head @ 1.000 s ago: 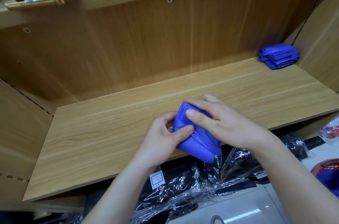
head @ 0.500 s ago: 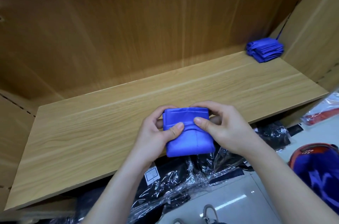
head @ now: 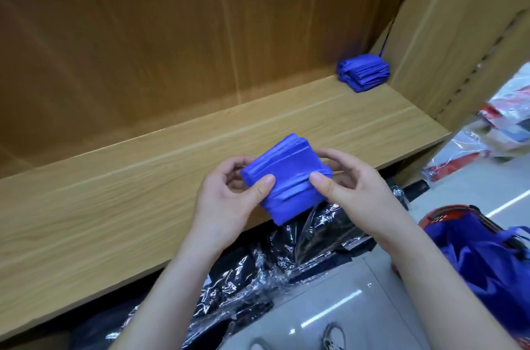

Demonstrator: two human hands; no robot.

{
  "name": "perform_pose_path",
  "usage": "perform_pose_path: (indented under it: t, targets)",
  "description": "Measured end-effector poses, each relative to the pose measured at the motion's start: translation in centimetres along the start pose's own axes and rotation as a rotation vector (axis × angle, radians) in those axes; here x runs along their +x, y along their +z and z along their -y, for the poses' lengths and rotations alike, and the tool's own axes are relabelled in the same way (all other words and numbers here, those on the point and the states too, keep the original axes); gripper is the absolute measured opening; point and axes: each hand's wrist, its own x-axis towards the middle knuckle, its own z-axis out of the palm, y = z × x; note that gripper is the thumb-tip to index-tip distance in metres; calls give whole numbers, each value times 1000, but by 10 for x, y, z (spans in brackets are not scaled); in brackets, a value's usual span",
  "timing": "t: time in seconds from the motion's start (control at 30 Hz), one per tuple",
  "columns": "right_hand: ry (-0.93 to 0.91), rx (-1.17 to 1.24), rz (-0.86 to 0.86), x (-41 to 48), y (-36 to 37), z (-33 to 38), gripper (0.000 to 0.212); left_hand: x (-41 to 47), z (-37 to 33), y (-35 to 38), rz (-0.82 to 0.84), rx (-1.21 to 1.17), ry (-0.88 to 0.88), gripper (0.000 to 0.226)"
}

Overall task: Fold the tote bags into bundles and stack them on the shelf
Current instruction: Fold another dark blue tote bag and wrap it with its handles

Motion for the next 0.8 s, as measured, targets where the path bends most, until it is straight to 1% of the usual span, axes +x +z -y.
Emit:
perform_pose_path:
  t: [0.03, 0.07, 0.17, 0.2, 0.23, 0.27, 0.3, 0.33, 0.43, 0.5, 0.57, 0.63, 0.7, 0.73, 0.8]
  targets:
    - [24, -43, -58, 1, -8, -1, 50, 2, -1, 8, -43, 70, 73, 38]
    - [72, -40, -74, 2, -17, 0, 53, 3, -2, 17, -59, 156, 173, 36]
    - [272, 200, 33, 6, -51, 5, 55, 3, -5, 49, 35, 416, 549, 39]
    - [292, 270, 55, 9, -62, 2, 53, 4, -6, 62, 61, 488, 644, 37]
    - [296, 327, 56, 12, -71, -2, 47, 6, -7, 74, 75, 536, 695, 33]
    - [290, 375, 38, 16, -79, -7, 37, 9, -9, 85, 86, 561, 708, 30]
    - [284, 429, 6, 19, -86, -11, 27, 12, -9, 95, 101, 566, 690, 28]
    - [272, 475, -20, 22, -94, -16, 25, 14, -10, 103, 129, 556, 646, 27]
    - [194, 534, -80, 30, -116, -24, 39, 21, -12, 123, 251, 441, 404, 32]
    - [142, 517, -124, 35, -129, -28, 44, 31, -14, 136, 277, 278, 223, 41]
    - [107, 477, -166, 45, -139, -34, 46, 46, -14, 150, 301, 117, 58, 44]
    - [92, 418, -228, 56, -146, -40, 44, 62, -12, 165, 357, 84, 1, 46]
    - [120, 346, -267, 69, -152, -44, 39, 82, -10, 184, 340, 98, -8, 48]
    - [157, 280, -260, 76, -156, -47, 41, 93, -9, 193, 313, 97, -11, 49]
    - [214, 138, -242, 91, -165, -51, 53, 116, -2, 213, 286, 104, 0, 50]
